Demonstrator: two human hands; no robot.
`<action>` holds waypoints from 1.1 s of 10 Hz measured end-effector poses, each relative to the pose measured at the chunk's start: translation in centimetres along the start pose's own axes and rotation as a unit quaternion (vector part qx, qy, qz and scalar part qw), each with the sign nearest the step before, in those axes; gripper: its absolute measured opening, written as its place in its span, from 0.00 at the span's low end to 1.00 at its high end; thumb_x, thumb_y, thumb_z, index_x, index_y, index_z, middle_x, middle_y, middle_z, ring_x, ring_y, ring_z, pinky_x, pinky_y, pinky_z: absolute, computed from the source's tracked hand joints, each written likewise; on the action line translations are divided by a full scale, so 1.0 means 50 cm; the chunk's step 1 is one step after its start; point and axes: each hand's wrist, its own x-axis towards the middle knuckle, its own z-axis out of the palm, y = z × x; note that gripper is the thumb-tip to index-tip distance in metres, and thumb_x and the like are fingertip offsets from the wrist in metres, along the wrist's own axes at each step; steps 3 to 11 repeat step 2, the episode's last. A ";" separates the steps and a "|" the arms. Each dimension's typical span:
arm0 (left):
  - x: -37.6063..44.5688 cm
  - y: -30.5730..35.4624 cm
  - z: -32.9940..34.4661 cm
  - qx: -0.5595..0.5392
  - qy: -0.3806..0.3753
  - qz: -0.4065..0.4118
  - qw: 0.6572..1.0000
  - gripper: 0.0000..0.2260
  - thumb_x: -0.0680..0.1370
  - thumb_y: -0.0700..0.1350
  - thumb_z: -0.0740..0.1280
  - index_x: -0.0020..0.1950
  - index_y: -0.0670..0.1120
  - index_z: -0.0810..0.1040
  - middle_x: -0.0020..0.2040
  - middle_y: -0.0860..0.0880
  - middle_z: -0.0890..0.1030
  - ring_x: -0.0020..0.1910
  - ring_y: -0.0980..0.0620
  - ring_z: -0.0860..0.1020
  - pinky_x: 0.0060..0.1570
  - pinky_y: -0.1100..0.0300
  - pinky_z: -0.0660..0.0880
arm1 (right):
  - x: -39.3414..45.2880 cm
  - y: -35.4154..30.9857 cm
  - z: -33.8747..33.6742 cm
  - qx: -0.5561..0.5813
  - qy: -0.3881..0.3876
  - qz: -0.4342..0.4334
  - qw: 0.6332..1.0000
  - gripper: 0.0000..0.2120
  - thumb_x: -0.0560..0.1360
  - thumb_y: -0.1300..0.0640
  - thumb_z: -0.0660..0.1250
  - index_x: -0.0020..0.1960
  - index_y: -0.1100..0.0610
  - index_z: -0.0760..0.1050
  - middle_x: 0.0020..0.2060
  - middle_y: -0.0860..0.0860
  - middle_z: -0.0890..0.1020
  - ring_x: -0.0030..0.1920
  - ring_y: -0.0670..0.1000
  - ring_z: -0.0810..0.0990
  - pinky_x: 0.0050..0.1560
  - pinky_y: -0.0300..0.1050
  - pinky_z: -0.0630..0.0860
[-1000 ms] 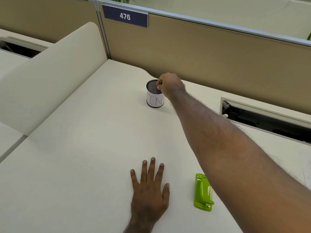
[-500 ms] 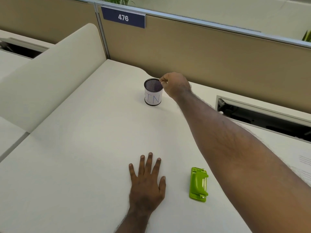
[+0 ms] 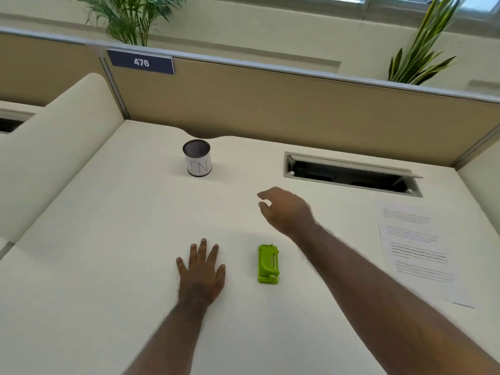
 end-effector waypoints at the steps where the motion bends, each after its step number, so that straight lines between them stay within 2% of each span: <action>1: -0.010 0.020 -0.029 0.016 -0.001 0.010 1.000 0.27 0.81 0.57 0.49 0.80 0.55 0.48 0.82 0.52 0.44 0.81 0.48 0.43 0.76 0.37 0.46 | -0.106 0.044 0.016 -0.015 -0.011 0.020 1.000 0.21 0.80 0.46 0.57 0.73 0.46 0.67 0.70 0.43 0.72 0.67 0.49 0.73 0.62 0.46 0.72; 2: -0.030 0.048 -0.048 0.021 0.006 0.025 0.999 0.27 0.82 0.57 0.49 0.80 0.55 0.47 0.82 0.51 0.44 0.81 0.48 0.43 0.76 0.38 0.46 | -0.199 0.083 0.029 -0.032 -0.021 0.046 0.998 0.27 0.80 0.44 0.56 0.77 0.51 0.60 0.76 0.46 0.65 0.72 0.50 0.68 0.67 0.48 0.68; 11: -0.030 0.048 -0.048 0.021 0.006 0.025 0.999 0.27 0.82 0.57 0.49 0.80 0.55 0.47 0.82 0.51 0.44 0.81 0.48 0.43 0.76 0.38 0.46 | -0.199 0.083 0.029 -0.032 -0.021 0.046 0.998 0.27 0.80 0.44 0.56 0.77 0.51 0.60 0.76 0.46 0.65 0.72 0.50 0.68 0.67 0.48 0.68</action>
